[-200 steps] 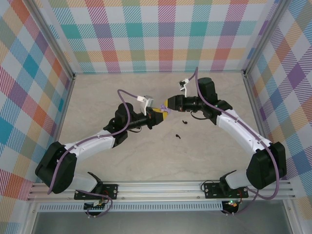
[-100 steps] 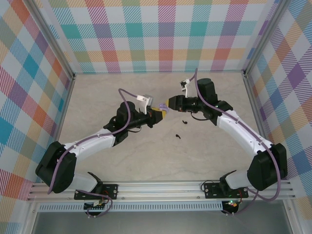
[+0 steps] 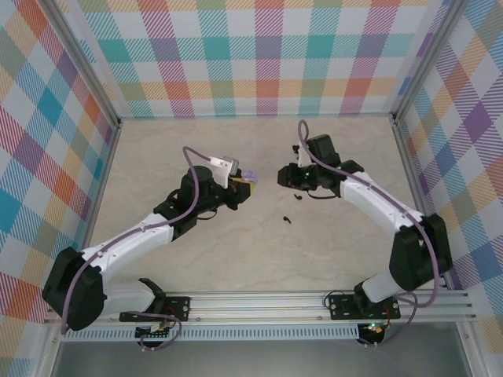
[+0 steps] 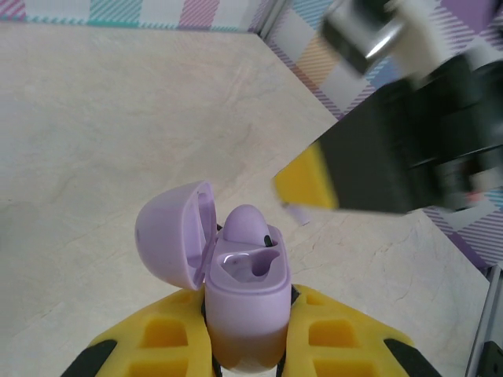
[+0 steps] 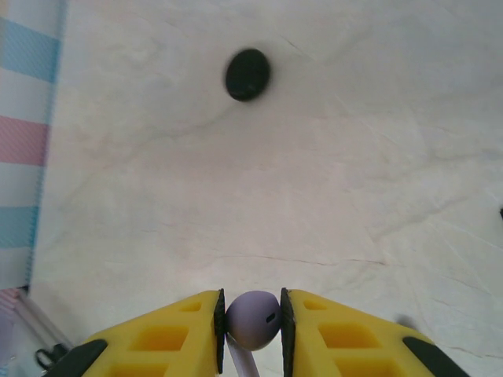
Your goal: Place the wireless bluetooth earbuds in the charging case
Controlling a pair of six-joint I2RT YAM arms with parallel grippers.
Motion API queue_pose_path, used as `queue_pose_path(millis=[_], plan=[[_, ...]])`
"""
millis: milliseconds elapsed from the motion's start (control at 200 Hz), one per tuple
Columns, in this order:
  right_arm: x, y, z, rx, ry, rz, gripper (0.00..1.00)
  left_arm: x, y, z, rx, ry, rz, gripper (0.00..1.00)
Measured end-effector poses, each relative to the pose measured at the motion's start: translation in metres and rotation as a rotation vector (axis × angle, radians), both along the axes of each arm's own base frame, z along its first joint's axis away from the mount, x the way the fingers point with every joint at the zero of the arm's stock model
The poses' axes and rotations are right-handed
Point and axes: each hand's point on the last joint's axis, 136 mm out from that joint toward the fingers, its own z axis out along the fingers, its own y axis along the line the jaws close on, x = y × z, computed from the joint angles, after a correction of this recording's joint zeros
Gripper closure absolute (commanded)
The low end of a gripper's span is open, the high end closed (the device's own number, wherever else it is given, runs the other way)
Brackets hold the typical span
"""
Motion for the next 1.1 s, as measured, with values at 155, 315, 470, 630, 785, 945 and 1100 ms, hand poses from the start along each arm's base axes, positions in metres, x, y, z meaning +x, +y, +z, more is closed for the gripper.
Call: queue_pose_path(millis=[155, 315, 470, 630, 785, 945, 1100], plan=[[0.006, -0.003, -0.063, -0.1, 0.129, -0.018, 0.74, -0.005, 0.007, 0.011, 0.005, -0.026, 0.01, 0.87], [0.015, -0.006, -0.106, -0.182, 0.218, -0.037, 0.74, -0.006, 0.011, 0.011, 0.016, -0.03, 0.023, 0.86], [0.023, -0.007, -0.127, -0.226, 0.242, -0.048, 0.74, -0.007, 0.012, 0.009, 0.02, -0.024, 0.024, 0.87], [0.025, -0.005, -0.137, -0.272, 0.247, -0.051, 0.73, -0.007, 0.012, 0.007, 0.023, -0.021, 0.023, 0.87], [0.026, -0.004, -0.145, -0.32, 0.249, -0.043, 0.66, -0.007, 0.012, 0.007, 0.023, -0.021, 0.023, 0.86], [0.028, -0.004, -0.143, -0.358, 0.256, -0.022, 0.58, -0.007, 0.012, 0.007, 0.023, -0.021, 0.023, 0.87], [0.029, -0.003, -0.144, -0.414, 0.303, 0.019, 0.58, -0.007, 0.012, 0.007, 0.023, -0.021, 0.023, 0.87]])
